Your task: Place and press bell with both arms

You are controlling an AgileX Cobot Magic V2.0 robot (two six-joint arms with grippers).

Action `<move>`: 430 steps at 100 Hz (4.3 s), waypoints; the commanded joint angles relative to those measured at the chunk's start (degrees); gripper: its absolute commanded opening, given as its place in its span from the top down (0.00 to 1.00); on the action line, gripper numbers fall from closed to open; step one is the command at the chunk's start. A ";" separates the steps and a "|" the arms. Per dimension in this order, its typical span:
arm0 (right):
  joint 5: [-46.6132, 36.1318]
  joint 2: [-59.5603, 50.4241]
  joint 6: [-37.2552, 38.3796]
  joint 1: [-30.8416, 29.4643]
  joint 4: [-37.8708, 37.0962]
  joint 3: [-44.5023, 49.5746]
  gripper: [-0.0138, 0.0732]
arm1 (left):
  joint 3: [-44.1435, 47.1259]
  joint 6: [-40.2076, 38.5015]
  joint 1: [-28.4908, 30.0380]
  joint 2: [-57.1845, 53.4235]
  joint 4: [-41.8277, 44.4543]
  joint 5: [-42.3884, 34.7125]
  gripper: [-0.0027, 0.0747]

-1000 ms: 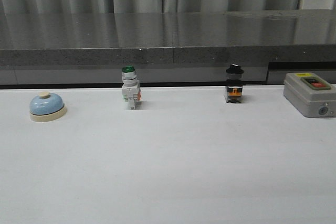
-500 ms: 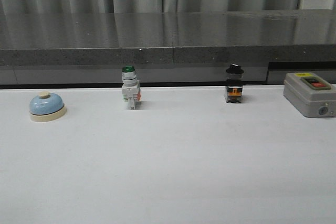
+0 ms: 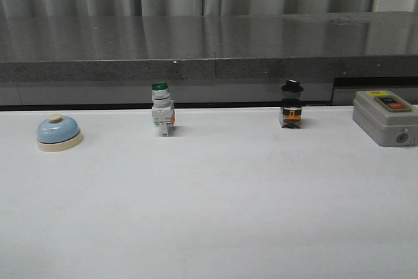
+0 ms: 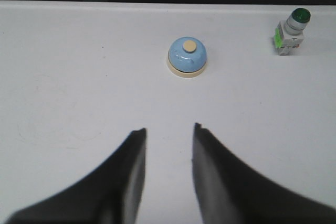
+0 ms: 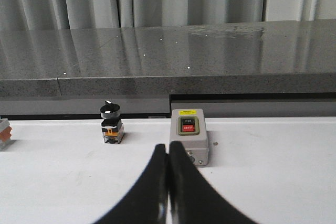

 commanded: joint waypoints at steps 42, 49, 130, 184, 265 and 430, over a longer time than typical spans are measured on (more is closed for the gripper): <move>-4.78 -0.89 -0.66 -0.40 0.21 -0.78 0.91 | -1.96 1.88 -0.02 1.10 -4.18 -9.23 0.14; -4.78 -0.89 -0.66 -0.40 0.21 -0.78 0.91 | -1.96 2.21 -0.26 2.97 -5.82 -11.03 0.14; -4.78 -0.89 -0.66 -0.40 0.21 -0.78 0.91 | -24.27 3.90 -6.93 44.84 -6.47 -16.14 0.16; -4.78 -0.89 -0.66 -0.40 0.21 -0.78 0.91 | -29.99 5.30 -6.93 57.92 -6.27 -16.56 0.16; -4.78 -0.89 -0.66 -0.40 0.21 -0.78 0.91 | -31.62 5.30 -6.93 64.75 -6.27 -16.64 0.31; -4.78 -0.89 -0.66 -0.40 0.21 -0.78 0.91 | -31.62 7.60 -35.44 48.03 -6.83 -11.38 0.67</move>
